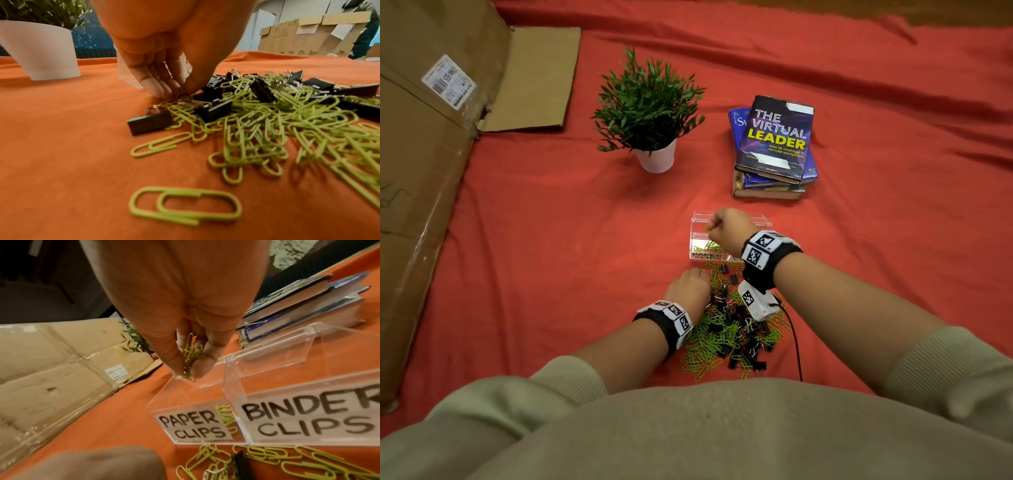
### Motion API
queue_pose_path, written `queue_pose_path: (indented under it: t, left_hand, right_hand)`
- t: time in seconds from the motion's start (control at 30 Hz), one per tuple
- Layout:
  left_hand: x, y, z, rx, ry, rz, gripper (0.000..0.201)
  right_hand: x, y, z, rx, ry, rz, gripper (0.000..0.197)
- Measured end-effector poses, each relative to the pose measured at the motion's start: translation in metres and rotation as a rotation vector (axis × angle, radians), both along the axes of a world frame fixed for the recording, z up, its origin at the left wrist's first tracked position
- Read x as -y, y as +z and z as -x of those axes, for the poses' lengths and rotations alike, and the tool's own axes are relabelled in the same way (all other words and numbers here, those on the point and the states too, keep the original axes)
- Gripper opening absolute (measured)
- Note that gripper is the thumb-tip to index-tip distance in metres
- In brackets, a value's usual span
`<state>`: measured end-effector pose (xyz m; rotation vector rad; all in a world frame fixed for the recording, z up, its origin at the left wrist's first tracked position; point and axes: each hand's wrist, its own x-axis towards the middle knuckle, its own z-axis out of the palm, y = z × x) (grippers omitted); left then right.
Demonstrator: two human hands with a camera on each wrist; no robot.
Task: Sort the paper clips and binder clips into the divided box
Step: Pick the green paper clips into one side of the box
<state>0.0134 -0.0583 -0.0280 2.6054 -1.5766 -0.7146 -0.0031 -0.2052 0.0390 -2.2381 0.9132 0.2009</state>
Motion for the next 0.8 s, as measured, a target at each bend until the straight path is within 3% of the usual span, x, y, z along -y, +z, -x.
queue_pose_path:
  t: [0.2, 0.43, 0.6, 0.8]
  left_hand:
    - [-0.005, 0.002, -0.014, -0.073, 0.045, 0.01, 0.028]
    - [-0.01, 0.019, -0.027, -0.14, 0.1, 0.087, 0.018]
    - [-0.001, 0.043, -0.034, -0.205, 0.122, 0.203, 0.007]
    - [0.035, 0.064, -0.052, -0.19, 0.187, 0.287, 0.008]
  right_hand:
    - [-0.015, -0.008, 0.024, 0.057, 0.146, 0.167, 0.024]
    - [-0.044, -0.046, 0.066, 0.0, 0.328, 0.127, 0.021]
    - [-0.049, -0.058, 0.096, -0.047, 0.308, 0.153, 0.02]
    - [-0.037, -0.058, 0.121, -0.104, 0.193, 0.124, 0.019]
